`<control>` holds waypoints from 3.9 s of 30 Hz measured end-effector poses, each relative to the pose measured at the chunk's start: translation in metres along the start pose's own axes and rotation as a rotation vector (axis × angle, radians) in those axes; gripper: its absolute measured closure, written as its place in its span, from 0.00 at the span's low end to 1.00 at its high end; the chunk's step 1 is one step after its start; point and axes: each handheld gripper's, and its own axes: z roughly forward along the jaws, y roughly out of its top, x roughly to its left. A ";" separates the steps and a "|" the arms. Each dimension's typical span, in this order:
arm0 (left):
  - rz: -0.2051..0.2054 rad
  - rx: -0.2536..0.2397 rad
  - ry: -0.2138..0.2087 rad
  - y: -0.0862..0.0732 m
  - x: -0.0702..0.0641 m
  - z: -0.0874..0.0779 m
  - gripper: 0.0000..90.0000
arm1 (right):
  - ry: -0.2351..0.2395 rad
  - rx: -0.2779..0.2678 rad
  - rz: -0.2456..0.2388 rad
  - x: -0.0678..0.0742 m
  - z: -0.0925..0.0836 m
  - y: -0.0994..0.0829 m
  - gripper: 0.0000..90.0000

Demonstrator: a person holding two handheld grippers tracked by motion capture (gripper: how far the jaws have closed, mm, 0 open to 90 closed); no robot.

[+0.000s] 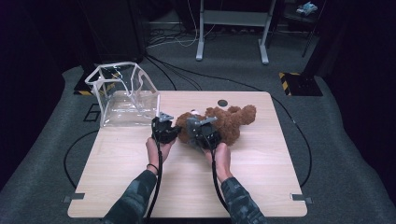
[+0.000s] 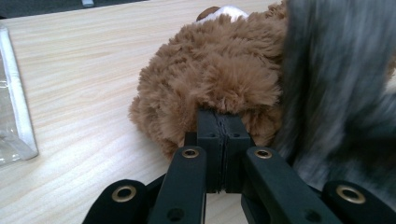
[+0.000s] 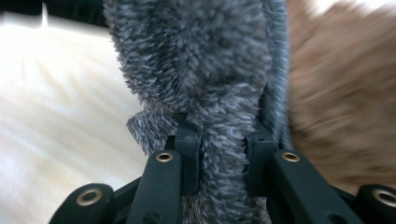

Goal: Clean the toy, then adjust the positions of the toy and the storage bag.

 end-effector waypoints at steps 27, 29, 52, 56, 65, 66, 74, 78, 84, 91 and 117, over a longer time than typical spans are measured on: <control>-0.006 -0.001 -0.005 -0.001 0.004 0.001 0.99 | 0.103 0.107 0.001 0.016 0.027 -0.006 0.80; -0.009 0.001 -0.007 -0.001 0.004 0.001 0.99 | 0.101 0.057 -0.010 0.011 0.016 -0.002 0.80; -0.008 0.020 0.003 -0.003 0.006 0.004 0.99 | -0.076 -0.028 0.222 -0.091 -0.041 -0.045 0.80; -0.010 0.019 0.004 -0.003 0.006 0.005 0.98 | -0.118 -0.010 0.286 -0.118 -0.048 -0.061 0.81; -0.003 0.033 0.010 -0.003 0.006 0.006 0.97 | -0.228 0.093 0.373 -0.171 -0.065 -0.097 0.79; -0.007 0.032 0.012 -0.003 0.006 0.006 0.97 | -0.239 0.104 0.384 -0.177 -0.066 -0.101 0.79; -0.023 0.042 0.010 -0.003 0.009 0.005 0.83 | -0.260 0.189 0.429 -0.205 -0.064 -0.124 0.53; -0.050 0.034 0.006 -0.004 0.011 0.003 0.59 | -0.219 0.132 0.404 -0.195 -0.075 -0.114 0.26; -0.042 0.008 -0.008 0.000 0.008 -0.004 0.37 | -0.115 0.049 0.318 -0.174 -0.085 -0.092 0.15; -0.041 0.005 -0.017 0.005 0.006 -0.005 0.30 | -0.027 0.050 0.274 -0.161 -0.071 -0.082 0.08; 0.053 0.055 0.002 0.017 0.001 0.012 0.67 | 0.023 -0.018 0.257 -0.179 -0.064 -0.027 0.04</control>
